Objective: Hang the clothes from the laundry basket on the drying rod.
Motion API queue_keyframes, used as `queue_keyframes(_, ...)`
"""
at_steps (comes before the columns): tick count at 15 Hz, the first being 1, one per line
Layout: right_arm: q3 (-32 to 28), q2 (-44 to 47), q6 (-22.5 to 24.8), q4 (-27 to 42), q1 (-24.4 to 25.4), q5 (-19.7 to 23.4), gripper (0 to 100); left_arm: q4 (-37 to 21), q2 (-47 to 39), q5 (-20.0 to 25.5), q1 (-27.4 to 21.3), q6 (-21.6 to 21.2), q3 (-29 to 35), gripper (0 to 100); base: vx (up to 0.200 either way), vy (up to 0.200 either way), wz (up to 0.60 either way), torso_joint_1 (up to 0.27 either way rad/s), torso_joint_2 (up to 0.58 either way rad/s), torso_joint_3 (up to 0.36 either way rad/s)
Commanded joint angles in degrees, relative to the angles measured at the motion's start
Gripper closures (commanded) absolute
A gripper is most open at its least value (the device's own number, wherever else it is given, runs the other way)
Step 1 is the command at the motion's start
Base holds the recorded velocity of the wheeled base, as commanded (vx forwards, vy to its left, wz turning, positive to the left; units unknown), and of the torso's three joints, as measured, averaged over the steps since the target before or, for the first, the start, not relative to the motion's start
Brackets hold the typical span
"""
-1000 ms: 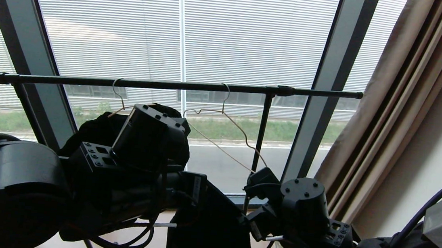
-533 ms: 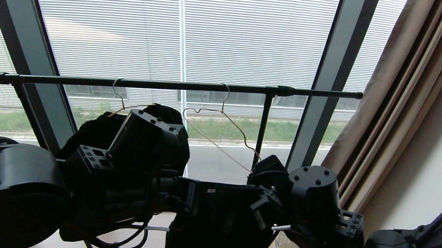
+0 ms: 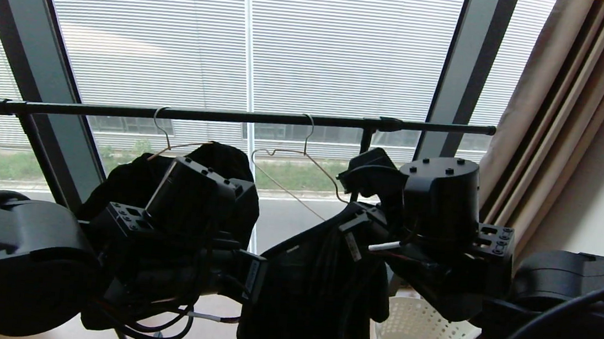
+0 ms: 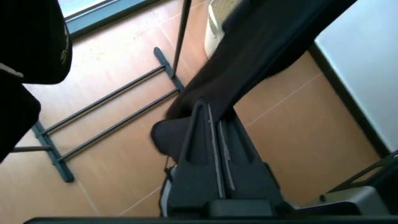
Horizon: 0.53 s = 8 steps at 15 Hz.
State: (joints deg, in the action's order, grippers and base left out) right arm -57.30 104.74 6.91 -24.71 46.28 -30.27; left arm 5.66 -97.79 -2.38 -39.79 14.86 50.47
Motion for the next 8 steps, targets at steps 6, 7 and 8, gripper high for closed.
queue_keyframes(6,-4.1,0.5,2.7,0.1,1.5,-2.0,100,2.2,-2.3,2.8,-0.5,-0.1,-3.0,0,0.000,0.000,0.00,0.000,0.00,0.000)
queue_keyframes(7,-4.3,0.6,3.1,0.1,2.0,-2.1,100,3.2,-2.2,3.5,-0.5,-0.4,-3.6,0,0.000,0.000,0.00,0.000,0.00,0.000)
queue_keyframes(8,-4.4,0.6,3.5,0.1,2.2,-2.4,100,4.9,-2.4,4.2,-1.0,-1.4,-3.7,0,0.000,0.000,0.00,0.000,0.00,0.000)
